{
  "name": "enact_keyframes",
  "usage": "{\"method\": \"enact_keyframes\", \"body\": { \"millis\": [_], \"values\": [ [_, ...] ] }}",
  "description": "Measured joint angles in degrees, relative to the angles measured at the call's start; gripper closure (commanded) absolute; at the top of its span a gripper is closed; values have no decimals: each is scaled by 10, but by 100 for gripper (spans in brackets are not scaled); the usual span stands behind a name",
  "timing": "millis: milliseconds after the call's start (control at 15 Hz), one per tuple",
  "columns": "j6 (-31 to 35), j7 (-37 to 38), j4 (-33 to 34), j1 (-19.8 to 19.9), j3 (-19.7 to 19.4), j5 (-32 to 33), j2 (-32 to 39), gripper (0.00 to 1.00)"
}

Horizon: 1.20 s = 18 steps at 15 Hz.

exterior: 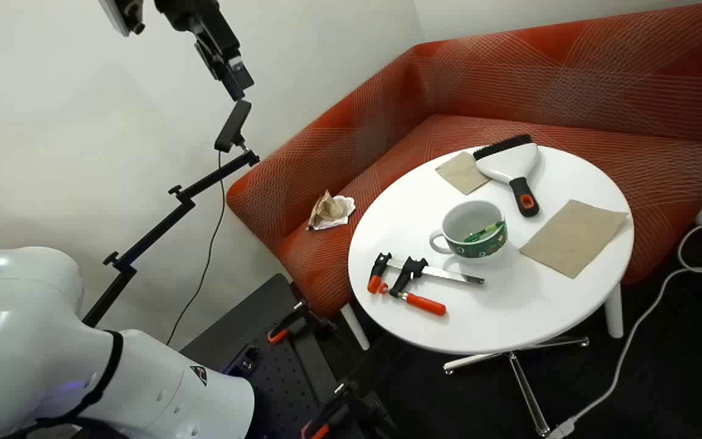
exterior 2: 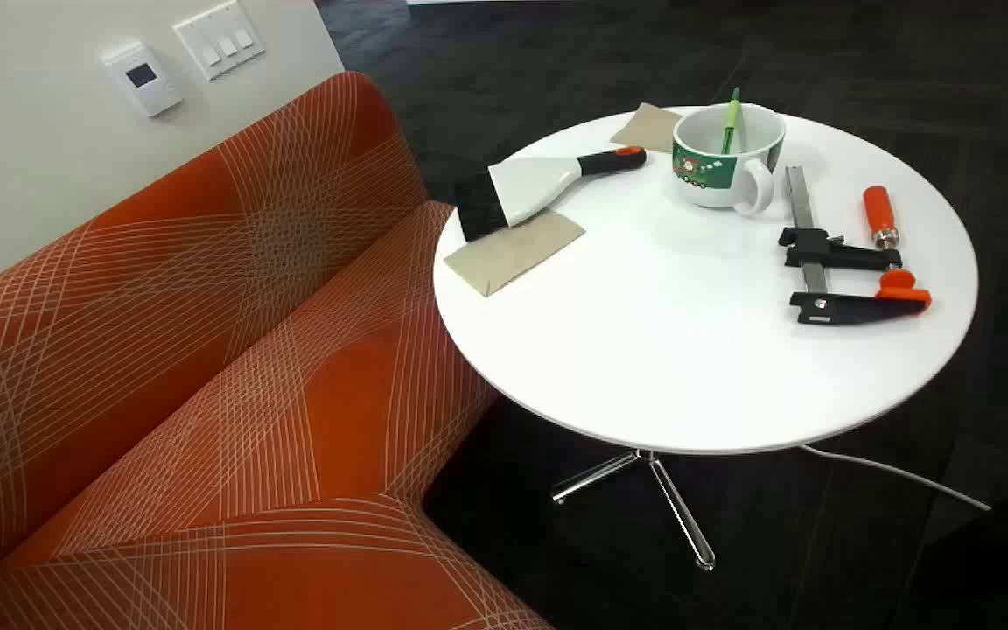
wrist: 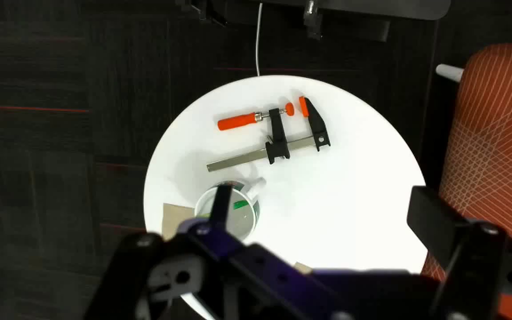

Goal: Put the pen on the table

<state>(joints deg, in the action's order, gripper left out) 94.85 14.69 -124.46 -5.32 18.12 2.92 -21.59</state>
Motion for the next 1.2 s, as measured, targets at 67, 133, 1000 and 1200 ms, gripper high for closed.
{"method": "enact_keyframes", "body": {
  "millis": [67,133,1000,1200],
  "values": [
    [0,0,0,0,0,0,0,0],
    [0,0,0,0,0,0,0,0],
    [96,86,-12,12,-49,0,45,0],
    [182,158,-28,31,-65,16,86,0]
  ]
}}
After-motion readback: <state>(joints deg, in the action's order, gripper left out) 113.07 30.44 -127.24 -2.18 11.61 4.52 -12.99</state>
